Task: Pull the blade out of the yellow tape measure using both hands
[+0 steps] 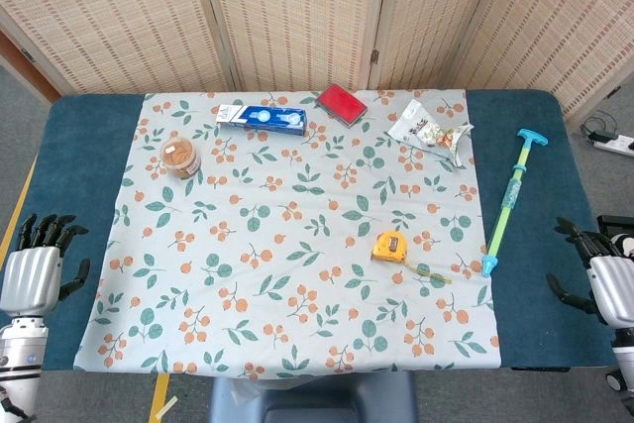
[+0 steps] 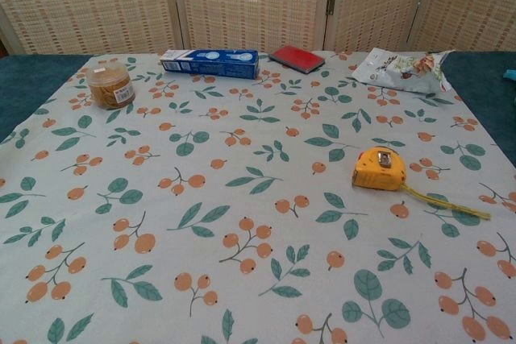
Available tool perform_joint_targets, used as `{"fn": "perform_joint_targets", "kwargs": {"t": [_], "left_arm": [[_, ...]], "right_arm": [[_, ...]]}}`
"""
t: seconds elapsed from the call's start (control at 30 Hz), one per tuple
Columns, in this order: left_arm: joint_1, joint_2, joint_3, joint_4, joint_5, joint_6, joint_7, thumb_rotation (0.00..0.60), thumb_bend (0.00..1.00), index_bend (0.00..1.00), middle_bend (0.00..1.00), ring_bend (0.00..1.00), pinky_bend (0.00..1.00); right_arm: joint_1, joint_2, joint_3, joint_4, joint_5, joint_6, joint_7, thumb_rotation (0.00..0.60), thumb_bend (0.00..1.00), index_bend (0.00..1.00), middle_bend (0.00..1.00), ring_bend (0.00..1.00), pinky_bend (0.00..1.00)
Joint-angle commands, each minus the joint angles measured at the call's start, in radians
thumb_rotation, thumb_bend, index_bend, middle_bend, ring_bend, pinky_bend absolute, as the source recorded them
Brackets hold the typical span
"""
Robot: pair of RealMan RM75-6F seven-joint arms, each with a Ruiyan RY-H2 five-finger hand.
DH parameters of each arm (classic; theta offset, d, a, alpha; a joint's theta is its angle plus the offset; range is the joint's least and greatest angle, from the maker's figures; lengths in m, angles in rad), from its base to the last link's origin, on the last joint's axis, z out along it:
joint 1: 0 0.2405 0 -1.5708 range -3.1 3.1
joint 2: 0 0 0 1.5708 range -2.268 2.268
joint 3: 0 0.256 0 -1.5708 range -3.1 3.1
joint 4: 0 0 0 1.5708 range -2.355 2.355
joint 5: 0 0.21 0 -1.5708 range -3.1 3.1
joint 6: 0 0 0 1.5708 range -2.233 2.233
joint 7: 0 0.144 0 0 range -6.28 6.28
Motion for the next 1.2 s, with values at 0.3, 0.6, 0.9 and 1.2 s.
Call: {"fn": "perform_joint_targets", "kwargs": {"t": [0.3, 0.6, 0.9, 1.2], "left_arm": [[0.067, 0.015, 0.036, -0.036, 0.068, 0.058, 0.006, 0.600, 0.48, 0.33, 0.22, 0.14, 0.00], [0.070, -0.005, 0.036, -0.012, 0.116, 0.052, -0.005, 0.600, 0.48, 0.34, 0.22, 0.14, 0.00], [0.082, -0.005, 0.033, -0.018, 0.134, 0.051, -0.018, 0.600, 0.48, 0.35, 0.22, 0.14, 0.00], [0.090, 0.000, 0.027, -0.020, 0.143, 0.047, -0.023, 0.600, 0.48, 0.36, 0.22, 0.14, 0.00]], "right_arm": [[-0.012, 0.014, 0.011, -0.020, 0.006, 0.003, -0.025, 0.600, 0.40, 0.12, 0.24, 0.26, 0.18], [0.029, 0.006, 0.021, -0.083, 0.033, -0.085, -0.141, 0.600, 0.40, 0.12, 0.24, 0.27, 0.18], [0.170, -0.103, 0.062, -0.131, 0.131, -0.310, -0.323, 0.600, 0.40, 0.12, 0.21, 0.26, 0.18], [0.336, -0.286, 0.134, -0.106, 0.303, -0.486, -0.529, 0.600, 0.38, 0.10, 0.16, 0.22, 0.18]]}}
